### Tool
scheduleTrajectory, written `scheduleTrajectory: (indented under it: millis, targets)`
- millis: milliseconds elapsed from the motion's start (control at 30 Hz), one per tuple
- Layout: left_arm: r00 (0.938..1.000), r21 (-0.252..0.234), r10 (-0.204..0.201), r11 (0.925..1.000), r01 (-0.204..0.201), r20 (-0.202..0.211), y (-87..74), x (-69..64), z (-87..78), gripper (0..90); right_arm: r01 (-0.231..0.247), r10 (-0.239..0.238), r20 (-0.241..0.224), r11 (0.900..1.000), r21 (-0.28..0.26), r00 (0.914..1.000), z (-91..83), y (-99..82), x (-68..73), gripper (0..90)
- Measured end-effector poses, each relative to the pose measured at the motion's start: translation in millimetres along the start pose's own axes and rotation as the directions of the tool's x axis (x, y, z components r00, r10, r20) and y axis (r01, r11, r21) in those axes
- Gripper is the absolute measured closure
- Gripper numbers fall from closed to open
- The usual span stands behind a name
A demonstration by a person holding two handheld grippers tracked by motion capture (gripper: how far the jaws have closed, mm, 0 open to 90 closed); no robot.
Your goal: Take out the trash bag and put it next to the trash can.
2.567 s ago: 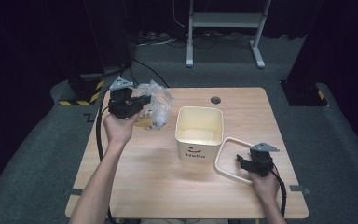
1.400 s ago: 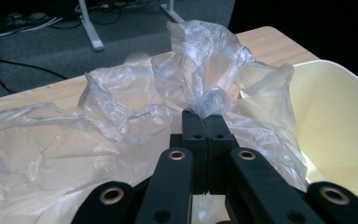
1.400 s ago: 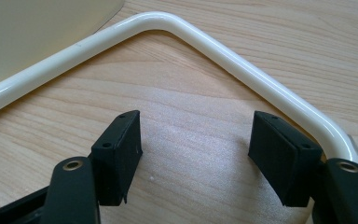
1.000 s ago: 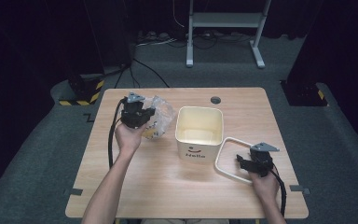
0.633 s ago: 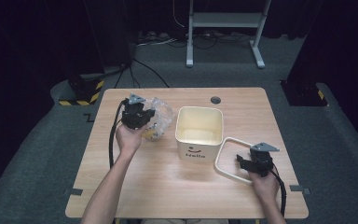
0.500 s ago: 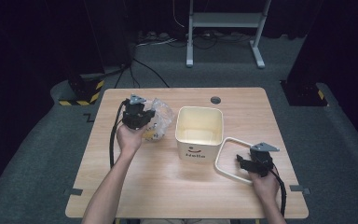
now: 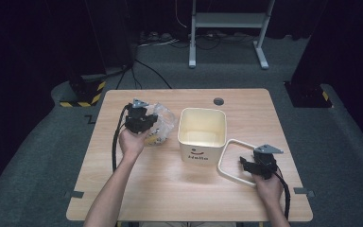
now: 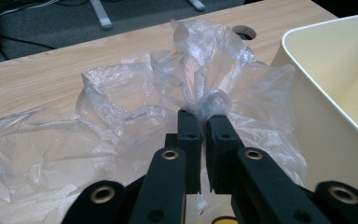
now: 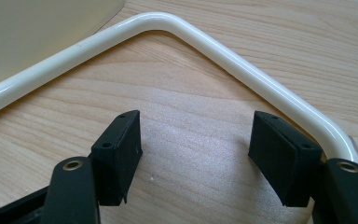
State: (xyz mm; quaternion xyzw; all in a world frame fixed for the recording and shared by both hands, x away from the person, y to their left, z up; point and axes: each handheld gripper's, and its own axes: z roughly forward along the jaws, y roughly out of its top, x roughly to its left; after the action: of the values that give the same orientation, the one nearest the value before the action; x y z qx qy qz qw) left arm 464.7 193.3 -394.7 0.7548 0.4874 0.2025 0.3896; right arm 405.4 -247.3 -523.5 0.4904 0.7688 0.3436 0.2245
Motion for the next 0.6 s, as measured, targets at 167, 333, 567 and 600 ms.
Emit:
scheduleTrajectory:
  millis: [167, 333, 567, 600]
  targets:
    - [0.9999, -0.003, -0.011, 0.9999, 0.012, 0.004, -1.8, -2.0, 1.5, 76.9, 0.0, 0.0, 0.001, 1.0, 0.001, 1.0, -0.1, 0.0, 0.0, 34.0]
    - [0.9992, -0.018, -0.038, 0.9991, 0.038, -0.007, -8.4, -2.5, -3.2, 60.9, 0.0, 0.0, 0.001, 1.0, 0.001, 1.0, -0.1, 0.0, 0.0, 34.0]
    - [0.998, -0.066, -0.061, 0.996, 0.06, -0.014, -12.7, 0.9, -15.2, 50.3, 0.0, 0.0, 0.0, 1.0, 0.0, 1.0, 0.0, 0.0, 0.0, 34.0]
    - [0.998, -0.072, -0.063, 0.9955, 0.062, -0.011, -12.8, 1.0, -17.1, 49.2, 0.0, 0.0, 0.0, 1.0, 0.0, 1.0, 0.0, 0.0, 0.0, 34.0]
